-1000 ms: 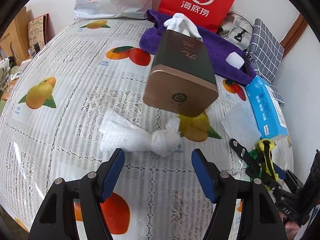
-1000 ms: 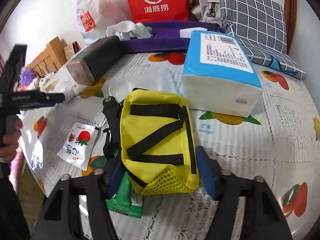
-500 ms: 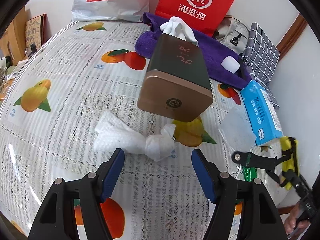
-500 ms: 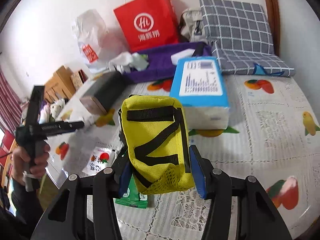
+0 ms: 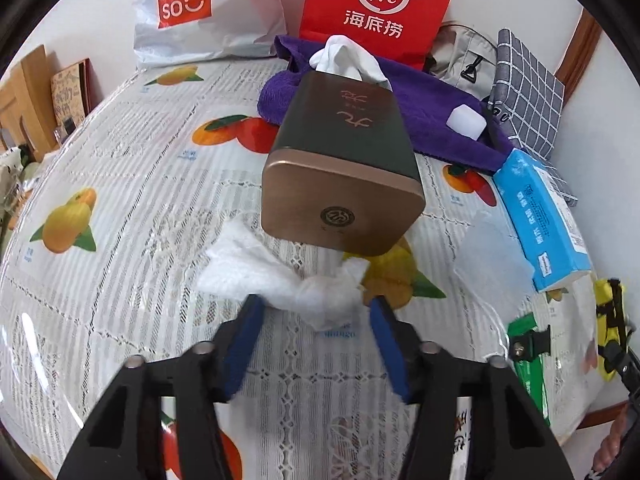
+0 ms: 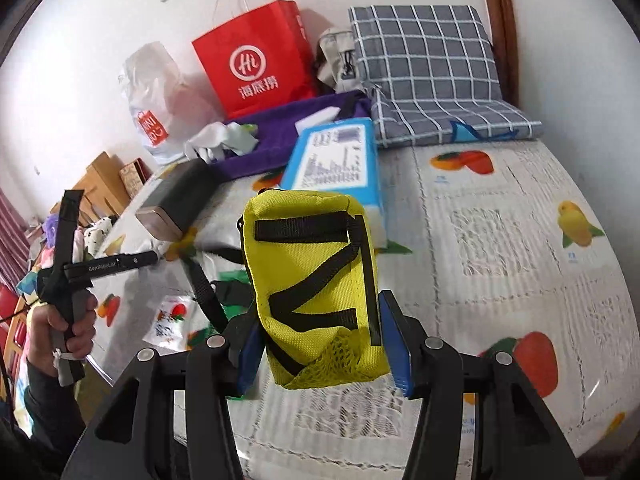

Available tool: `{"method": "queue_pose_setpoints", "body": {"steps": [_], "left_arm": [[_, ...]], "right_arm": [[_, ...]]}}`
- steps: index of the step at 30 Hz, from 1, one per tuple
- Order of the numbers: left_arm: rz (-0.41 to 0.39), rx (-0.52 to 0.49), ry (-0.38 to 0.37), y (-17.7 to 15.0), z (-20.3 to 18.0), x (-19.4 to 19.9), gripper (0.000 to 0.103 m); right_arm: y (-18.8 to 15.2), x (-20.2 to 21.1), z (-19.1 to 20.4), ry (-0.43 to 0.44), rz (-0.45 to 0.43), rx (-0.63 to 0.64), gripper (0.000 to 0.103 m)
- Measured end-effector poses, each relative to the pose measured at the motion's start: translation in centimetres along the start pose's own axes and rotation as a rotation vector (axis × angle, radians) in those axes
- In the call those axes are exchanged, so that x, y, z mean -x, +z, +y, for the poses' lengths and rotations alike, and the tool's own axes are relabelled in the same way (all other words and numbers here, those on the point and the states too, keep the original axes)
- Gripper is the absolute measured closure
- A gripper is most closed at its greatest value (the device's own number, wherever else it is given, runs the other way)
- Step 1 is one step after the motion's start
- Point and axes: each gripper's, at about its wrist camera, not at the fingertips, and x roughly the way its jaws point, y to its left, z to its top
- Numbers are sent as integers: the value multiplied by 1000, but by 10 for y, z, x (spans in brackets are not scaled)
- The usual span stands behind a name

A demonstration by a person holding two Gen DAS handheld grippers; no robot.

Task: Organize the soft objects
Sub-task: 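Grasp the crumpled white cloth with the left gripper while the right gripper lifts the yellow bag, then carry the yellow bag in the right gripper and white cloth in the left over the towel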

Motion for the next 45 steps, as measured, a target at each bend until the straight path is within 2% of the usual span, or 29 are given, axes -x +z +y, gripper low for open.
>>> {"method": "queue_pose_setpoints", "body": {"steps": [2,5,16,20,23,25,27,28,32,34,35,36,39,45], "left_arm": [[-5,23,-6,1,4,-1,71],[-4,35,-29,2,7,-1,77],[0,18,-28,-8,3,3,79],[-5,26,-16,-10,5,8,76],[-8,32,7,-9,7,10,70],[-14,52,-8,-8,10,11,63],[-30,69,-19,-6,12,11,44],[-40,73,-16,-4,11,11,41],[-33,86,2,3,9,1,41],[-37,89,18,3,8,-2,42],[-48,87,34,3,7,-2,49],[-51,91,42,3,7,-2,64],[-41,93,14,3,11,-4,77],[-37,77,-5,0,11,4,81]], "right_arm": [[-4,-4,-2,-10,15,3,51],[-8,-11,-8,-16,35,-7,51],[-20,-39,-15,-50,95,-14,49],[-24,-42,-12,-66,83,13,44],[-25,-44,-9,-71,81,31,40],[-25,-46,-8,-72,77,40,37],[-24,-47,-6,-77,76,46,35],[-24,-48,-5,-81,75,49,35],[-23,-51,-2,-97,71,62,33],[-22,-53,-2,-102,66,58,32],[-21,-53,-2,-107,64,56,33],[-21,-54,-2,-111,64,57,33],[-20,-55,3,-146,62,87,38],[-19,-52,5,-137,68,85,43]]}}
